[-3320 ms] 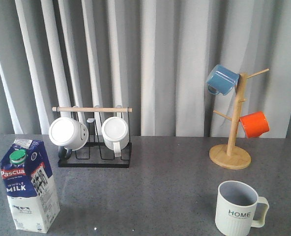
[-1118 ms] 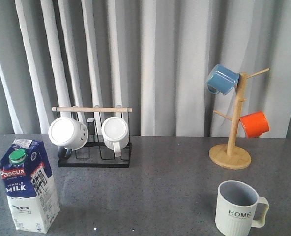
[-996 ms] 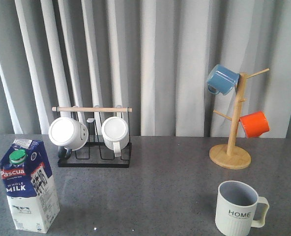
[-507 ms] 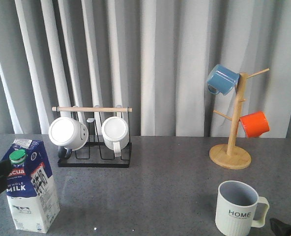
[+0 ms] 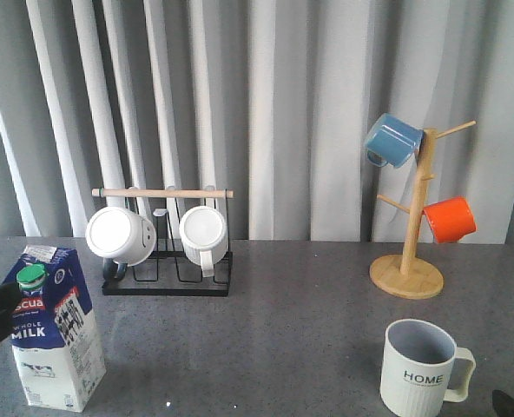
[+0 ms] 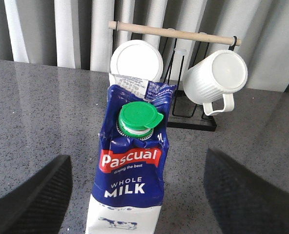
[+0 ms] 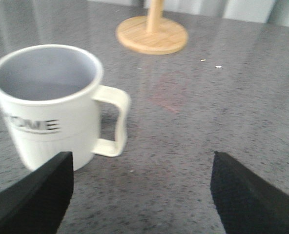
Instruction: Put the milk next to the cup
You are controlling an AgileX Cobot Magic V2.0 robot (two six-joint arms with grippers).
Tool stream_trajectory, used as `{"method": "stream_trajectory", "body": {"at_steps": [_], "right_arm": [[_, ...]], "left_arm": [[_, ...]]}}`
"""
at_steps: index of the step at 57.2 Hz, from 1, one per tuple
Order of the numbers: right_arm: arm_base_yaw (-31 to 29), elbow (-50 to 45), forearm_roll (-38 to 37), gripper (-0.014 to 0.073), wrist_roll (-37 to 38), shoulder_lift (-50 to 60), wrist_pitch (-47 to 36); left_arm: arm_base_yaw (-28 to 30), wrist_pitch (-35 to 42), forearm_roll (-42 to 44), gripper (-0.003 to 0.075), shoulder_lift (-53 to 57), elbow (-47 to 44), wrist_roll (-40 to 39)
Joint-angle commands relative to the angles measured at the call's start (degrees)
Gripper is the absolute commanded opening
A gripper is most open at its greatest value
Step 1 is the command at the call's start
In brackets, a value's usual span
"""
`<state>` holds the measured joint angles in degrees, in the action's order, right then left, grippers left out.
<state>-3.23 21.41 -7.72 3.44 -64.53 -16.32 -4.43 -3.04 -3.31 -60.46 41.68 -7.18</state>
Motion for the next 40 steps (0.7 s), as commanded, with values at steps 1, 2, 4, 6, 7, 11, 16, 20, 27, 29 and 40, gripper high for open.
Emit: {"method": "stream_trajectory", "body": {"at_steps": [1, 2, 4, 6, 7, 11, 16, 20, 27, 29, 40], "right_arm": [[-2.33, -1.66, 0.15, 0.0557, 0.01, -0.82, -14.42], [-2.42, -1.89, -0.09, 0.0557, 0.01, -1.11, -15.25], [-2.42, -2.29, -0.45, 0.0557, -0.29, -1.95, -16.94], [-2.42, -2.30, -0.78, 0.0557, -0.50, -2.89, -18.03], [-2.42, -2.30, -0.97, 0.0557, -0.50, -3.32, -18.55], [-2.42, -2.30, -2.43, 0.0557, -0.50, -5.79, -21.76], [-2.42, -2.30, -2.73, 0.0557, -0.50, -9.42, -25.18], [-2.42, -2.30, -1.03, 0.0557, -0.50, -12.56, -27.73], [-2.42, -2.30, 0.17, 0.0557, -0.50, -17.16, -32.15], [-2.42, -2.30, 0.17, 0.0557, -0.50, -18.40, -33.75], [-2.42, -2.30, 0.10, 0.0557, -0.55, -23.46, -41.93]], "left_arm": [[-0.34, 4.38, -0.28, 0.0535, 0.73, 2.06, -0.01], [-0.34, 4.38, -0.28, 0.0535, 0.73, 2.06, -0.01], [-0.34, 4.38, -0.28, 0.0535, 0.73, 2.06, -0.01], [-0.34, 4.38, -0.28, 0.0535, 0.73, 2.06, -0.01], [-0.34, 4.38, -0.28, 0.0535, 0.73, 2.06, -0.01], [-0.34, 4.38, -0.28, 0.0535, 0.73, 2.06, -0.01], [-0.34, 4.38, -0.28, 0.0535, 0.73, 2.06, -0.01], [-0.34, 4.38, -0.28, 0.0535, 0.73, 2.06, -0.01], [-0.34, 4.38, -0.28, 0.0535, 0.73, 2.06, -0.01], [-0.34, 4.38, -0.28, 0.0535, 0.73, 2.06, -0.01], [-0.34, 4.38, -0.28, 0.0535, 0.73, 2.06, -0.01]]}}
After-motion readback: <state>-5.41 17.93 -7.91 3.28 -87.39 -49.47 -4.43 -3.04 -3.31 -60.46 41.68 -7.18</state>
